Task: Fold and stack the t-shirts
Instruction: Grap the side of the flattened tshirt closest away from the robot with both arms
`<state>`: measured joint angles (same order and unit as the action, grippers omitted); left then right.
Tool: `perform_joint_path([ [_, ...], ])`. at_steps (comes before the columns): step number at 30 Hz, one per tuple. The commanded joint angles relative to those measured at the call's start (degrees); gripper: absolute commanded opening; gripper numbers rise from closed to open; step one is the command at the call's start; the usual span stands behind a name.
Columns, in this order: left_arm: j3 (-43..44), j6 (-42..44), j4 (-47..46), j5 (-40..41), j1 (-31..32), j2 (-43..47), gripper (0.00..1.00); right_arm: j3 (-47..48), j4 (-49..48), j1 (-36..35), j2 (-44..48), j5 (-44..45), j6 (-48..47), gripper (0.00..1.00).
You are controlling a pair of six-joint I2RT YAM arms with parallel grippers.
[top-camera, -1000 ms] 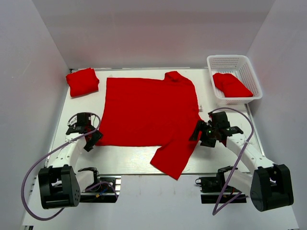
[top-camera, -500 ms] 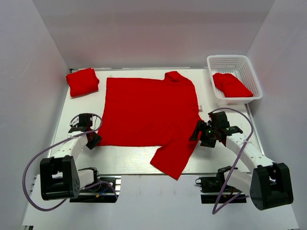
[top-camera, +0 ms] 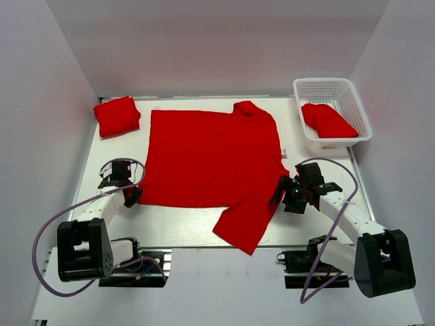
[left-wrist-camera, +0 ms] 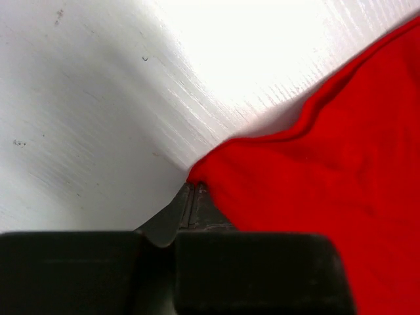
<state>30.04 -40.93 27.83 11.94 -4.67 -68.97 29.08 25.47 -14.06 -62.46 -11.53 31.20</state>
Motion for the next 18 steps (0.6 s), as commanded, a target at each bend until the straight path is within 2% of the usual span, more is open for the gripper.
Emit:
perform_joint_path([
  [1,-2.4,0.7,-0.2,-0.9,-0.3,-1.5,0.02,-1.2,-1.5,-0.3,0.0,1.2,0.4,0.77],
  [7,-3.0,1.2,-0.2,-0.9,-0.3,-1.0,0.00,-2.7,-4.2,-0.3,0.5,0.9,0.4,0.72],
  [15,-2.4,1.2,1.0,-1.5,-0.3,-0.5,0.00,-2.2,-8.0,-0.3,-5.0,0.5,0.3,0.67],
  [18,-2.4,1.2,1.0,-1.5,-0.3,0.1,0.00,-3.1,-8.7,-0.4,-5.8,0.5,0.4,0.61],
])
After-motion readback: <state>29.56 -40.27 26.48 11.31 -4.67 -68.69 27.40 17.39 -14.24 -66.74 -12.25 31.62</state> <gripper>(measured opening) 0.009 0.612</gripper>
